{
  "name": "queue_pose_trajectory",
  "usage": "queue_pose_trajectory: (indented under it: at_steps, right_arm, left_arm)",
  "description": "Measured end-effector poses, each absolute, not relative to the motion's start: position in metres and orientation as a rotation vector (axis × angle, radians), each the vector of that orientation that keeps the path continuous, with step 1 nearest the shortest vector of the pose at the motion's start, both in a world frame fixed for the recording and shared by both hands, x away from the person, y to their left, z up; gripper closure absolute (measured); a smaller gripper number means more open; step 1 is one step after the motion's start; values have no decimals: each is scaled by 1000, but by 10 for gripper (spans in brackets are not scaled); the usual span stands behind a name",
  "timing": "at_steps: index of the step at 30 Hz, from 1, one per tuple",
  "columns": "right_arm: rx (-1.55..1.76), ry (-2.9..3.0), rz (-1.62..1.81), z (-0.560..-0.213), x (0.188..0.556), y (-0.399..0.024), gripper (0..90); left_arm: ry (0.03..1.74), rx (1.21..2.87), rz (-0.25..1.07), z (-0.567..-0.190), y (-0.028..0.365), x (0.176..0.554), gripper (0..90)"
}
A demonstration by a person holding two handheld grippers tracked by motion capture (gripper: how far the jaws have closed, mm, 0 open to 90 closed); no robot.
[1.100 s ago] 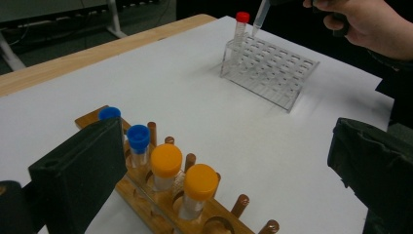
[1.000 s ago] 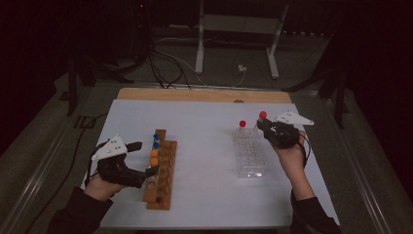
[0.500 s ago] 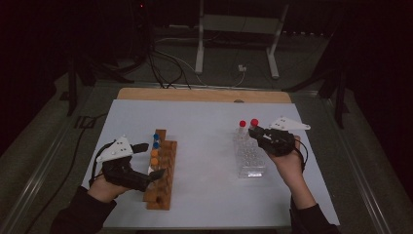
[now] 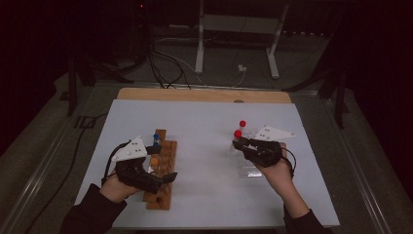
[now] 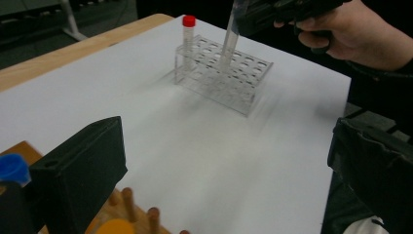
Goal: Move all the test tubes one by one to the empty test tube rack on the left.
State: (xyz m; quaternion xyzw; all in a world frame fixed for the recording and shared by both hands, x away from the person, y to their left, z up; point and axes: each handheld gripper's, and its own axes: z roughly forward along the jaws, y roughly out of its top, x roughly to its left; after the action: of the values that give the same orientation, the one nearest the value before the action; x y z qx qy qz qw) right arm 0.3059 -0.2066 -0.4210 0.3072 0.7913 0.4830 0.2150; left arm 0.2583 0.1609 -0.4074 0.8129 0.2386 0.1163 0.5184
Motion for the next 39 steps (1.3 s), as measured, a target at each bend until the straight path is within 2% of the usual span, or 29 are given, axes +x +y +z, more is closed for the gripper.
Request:
queue_pose_trajectory:
  at_steps: [17, 24, 29, 31, 39]
  right_arm:
    - [691, 2368, 1332, -443, 274, -166, 752]
    - [626, 2413, 1359, -444, 258, -154, 752]
    - [588, 2444, 1361, -446, 251, -147, 752]
    - [580, 2451, 1363, -447, 249, -145, 752]
    - [552, 2470, 1367, -447, 245, -140, 752]
  left_arm:
    - [505, 1992, 243, -408, 140, 256, 18]
    - [443, 2013, 225, -406, 125, 255, 69]
    - [416, 2015, 216, -405, 114, 255, 161]
    - [407, 2026, 220, -406, 110, 254, 172]
    - [394, 2044, 198, -409, 97, 256, 389]
